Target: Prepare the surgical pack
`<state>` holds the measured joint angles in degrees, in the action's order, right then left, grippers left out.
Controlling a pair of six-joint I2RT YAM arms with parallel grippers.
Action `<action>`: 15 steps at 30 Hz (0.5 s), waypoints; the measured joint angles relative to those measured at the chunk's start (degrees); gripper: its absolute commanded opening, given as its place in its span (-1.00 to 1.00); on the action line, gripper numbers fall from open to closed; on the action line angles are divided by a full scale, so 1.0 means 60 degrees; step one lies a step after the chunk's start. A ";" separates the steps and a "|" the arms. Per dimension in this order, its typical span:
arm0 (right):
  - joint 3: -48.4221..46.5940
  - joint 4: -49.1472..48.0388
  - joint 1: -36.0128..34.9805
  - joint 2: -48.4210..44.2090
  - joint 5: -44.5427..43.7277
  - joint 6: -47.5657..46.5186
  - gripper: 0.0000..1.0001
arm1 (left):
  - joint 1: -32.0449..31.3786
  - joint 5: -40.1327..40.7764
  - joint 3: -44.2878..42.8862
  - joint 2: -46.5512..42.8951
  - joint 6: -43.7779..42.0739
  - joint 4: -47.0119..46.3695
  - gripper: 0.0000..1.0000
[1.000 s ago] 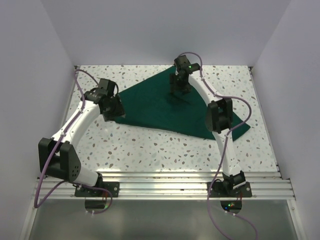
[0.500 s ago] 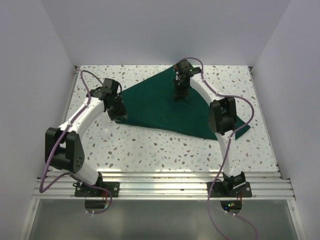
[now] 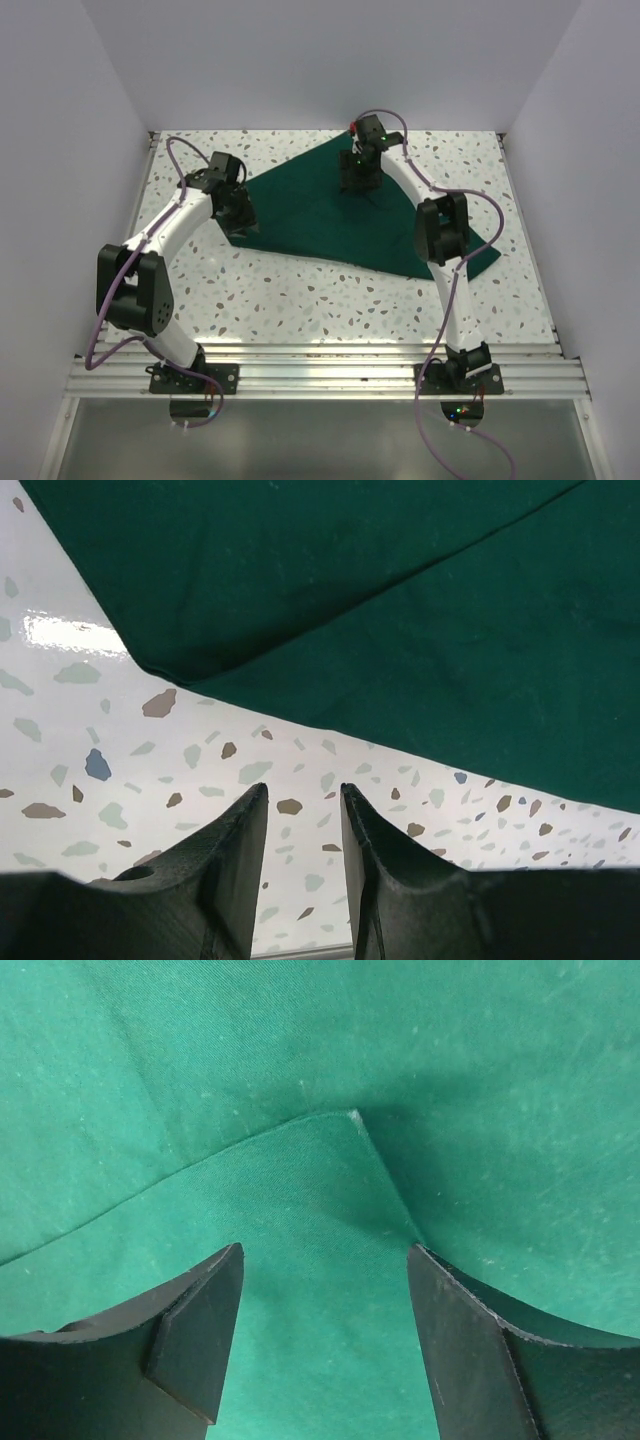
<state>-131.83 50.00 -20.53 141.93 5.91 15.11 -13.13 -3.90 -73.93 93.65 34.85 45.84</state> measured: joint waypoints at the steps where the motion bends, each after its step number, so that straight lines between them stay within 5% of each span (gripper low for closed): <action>1: -0.0033 0.0000 0.0000 0.0000 -0.0062 -0.0117 0.41 | 0.0000 -0.0022 0.0004 0.0000 0.0000 -0.0018 -0.22; 15: -0.0976 -0.0452 -0.0004 0.0882 -0.0135 -0.1202 0.25 | 0.0000 -0.0160 0.0590 -0.0004 0.0004 -0.0375 -0.21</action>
<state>-137.69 47.29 -20.56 147.22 5.10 7.90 -13.13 -4.86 -70.39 93.62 34.87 43.59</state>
